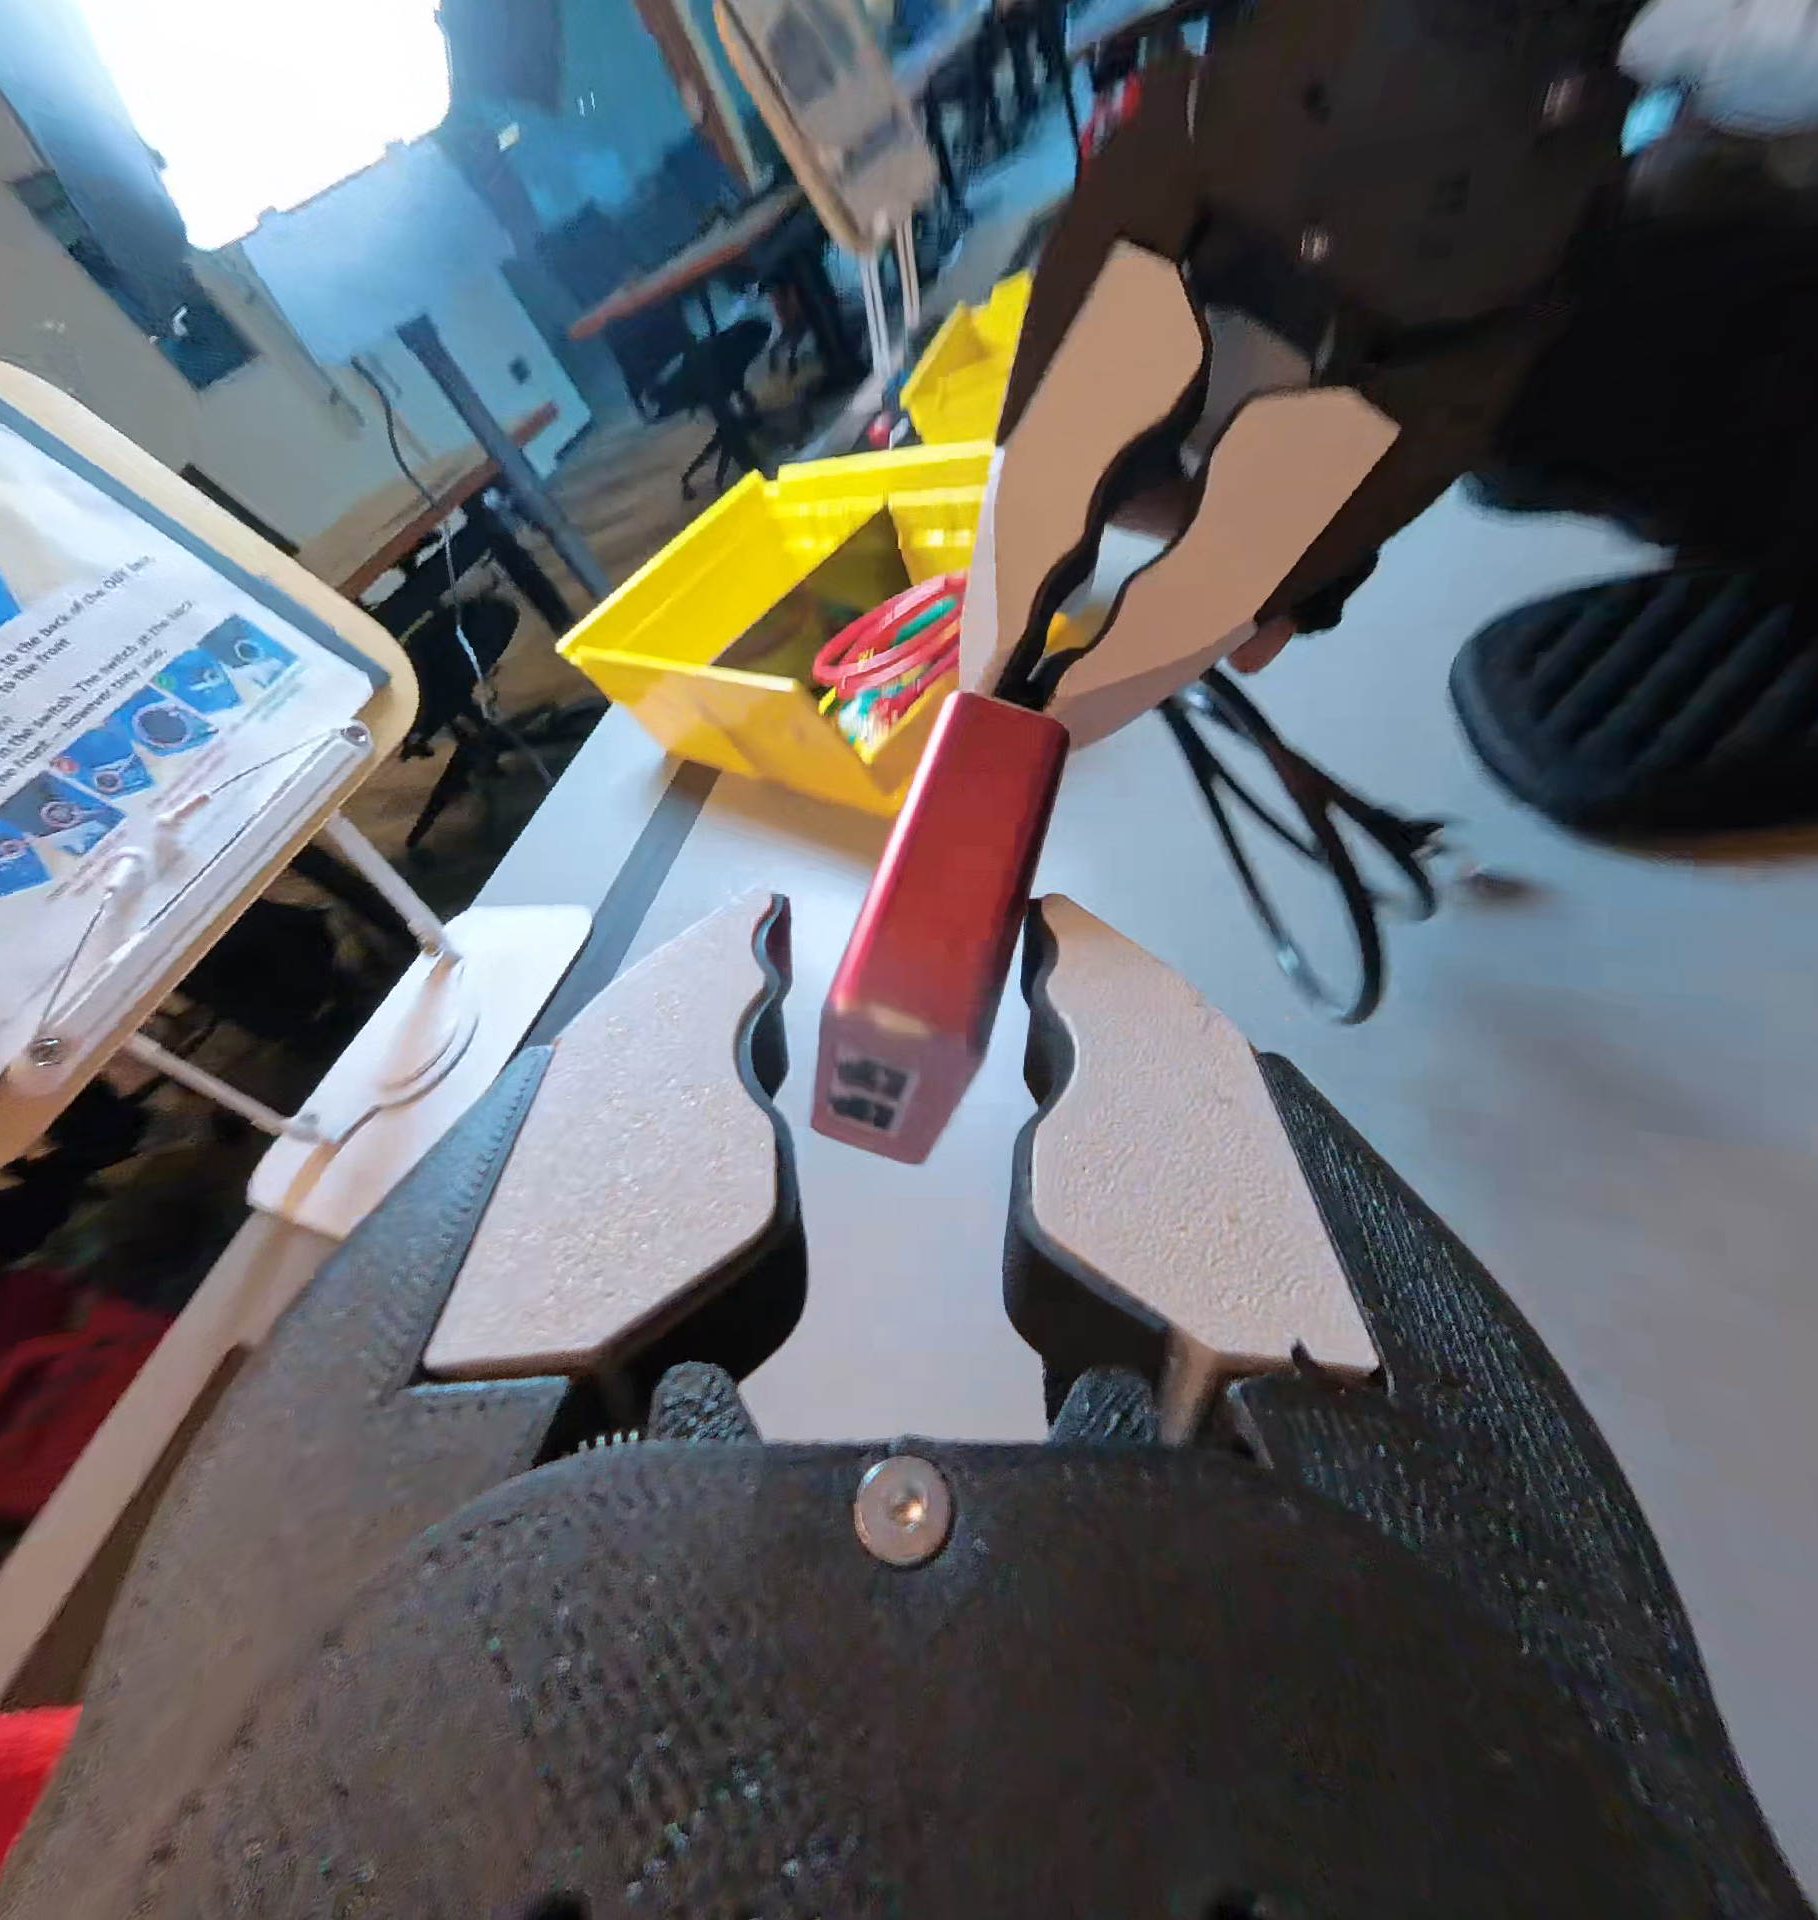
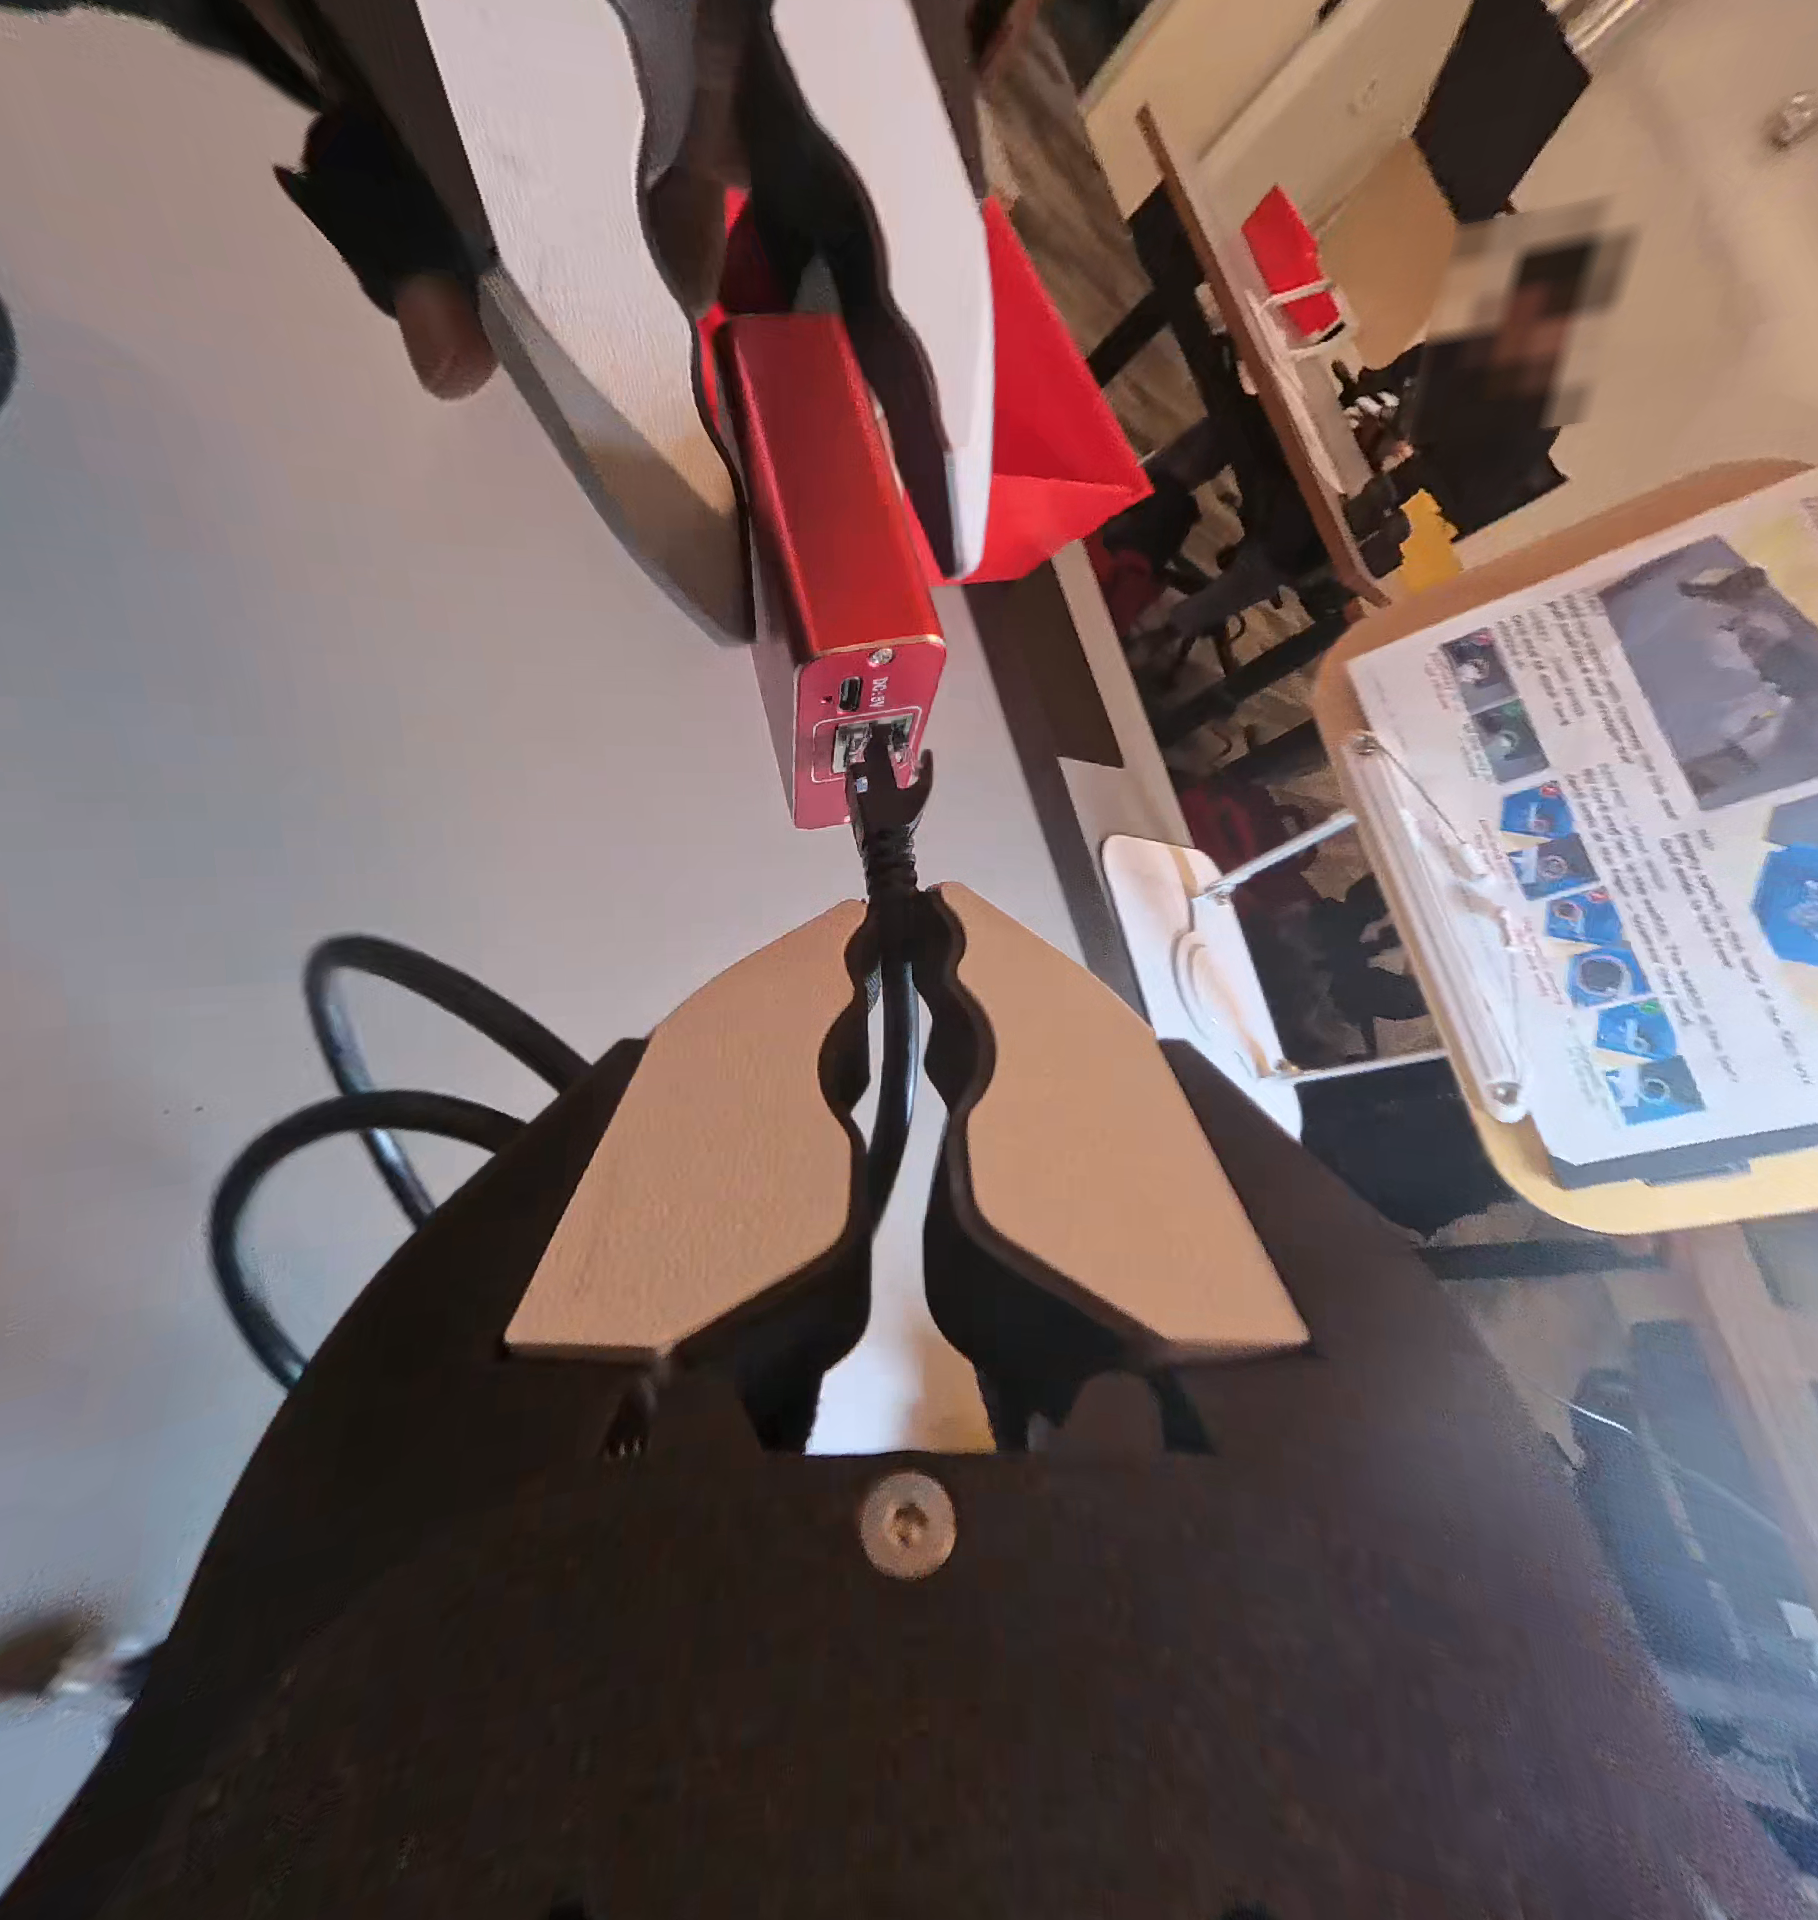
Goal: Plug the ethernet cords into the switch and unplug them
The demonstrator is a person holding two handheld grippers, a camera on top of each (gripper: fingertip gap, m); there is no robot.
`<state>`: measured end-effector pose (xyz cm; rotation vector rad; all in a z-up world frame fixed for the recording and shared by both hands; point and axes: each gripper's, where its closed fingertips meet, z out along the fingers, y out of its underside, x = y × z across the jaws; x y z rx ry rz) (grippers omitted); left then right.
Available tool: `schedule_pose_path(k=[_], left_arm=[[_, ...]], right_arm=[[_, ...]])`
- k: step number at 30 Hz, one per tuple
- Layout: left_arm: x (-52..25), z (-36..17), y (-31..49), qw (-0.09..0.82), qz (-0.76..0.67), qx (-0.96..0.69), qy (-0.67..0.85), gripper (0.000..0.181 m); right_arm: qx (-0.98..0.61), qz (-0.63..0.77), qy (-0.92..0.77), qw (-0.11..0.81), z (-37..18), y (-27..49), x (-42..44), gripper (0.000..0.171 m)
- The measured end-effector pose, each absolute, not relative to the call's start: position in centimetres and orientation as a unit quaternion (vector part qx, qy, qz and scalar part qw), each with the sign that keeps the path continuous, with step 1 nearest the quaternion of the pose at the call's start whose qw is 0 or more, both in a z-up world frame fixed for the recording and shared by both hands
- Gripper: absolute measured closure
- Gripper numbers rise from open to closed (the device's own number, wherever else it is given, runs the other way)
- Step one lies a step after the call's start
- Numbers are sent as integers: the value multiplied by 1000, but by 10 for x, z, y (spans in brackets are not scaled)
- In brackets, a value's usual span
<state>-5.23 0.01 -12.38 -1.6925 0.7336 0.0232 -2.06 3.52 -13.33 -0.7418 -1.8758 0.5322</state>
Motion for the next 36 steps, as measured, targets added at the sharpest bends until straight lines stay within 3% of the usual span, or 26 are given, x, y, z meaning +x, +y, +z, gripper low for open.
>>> schedule_pose_path(k=[6,12,16,36], left_arm=[[-51,-164,-3,544,123,-744,369,147],[-43,-177,-13,567,146,-707,397,151],[-44,-180,-16,570,159,-693,411,151],[-30,-184,-23,565,105,-701,422,152]], right_arm=[[-275,202,-802,490,-153,17,-24,166],[-256,253,-817,451,-165,4,-17,165],[-240,282,-818,439,-164,-8,-14,153],[-185,243,-810,500,-168,-23,-20,157]])
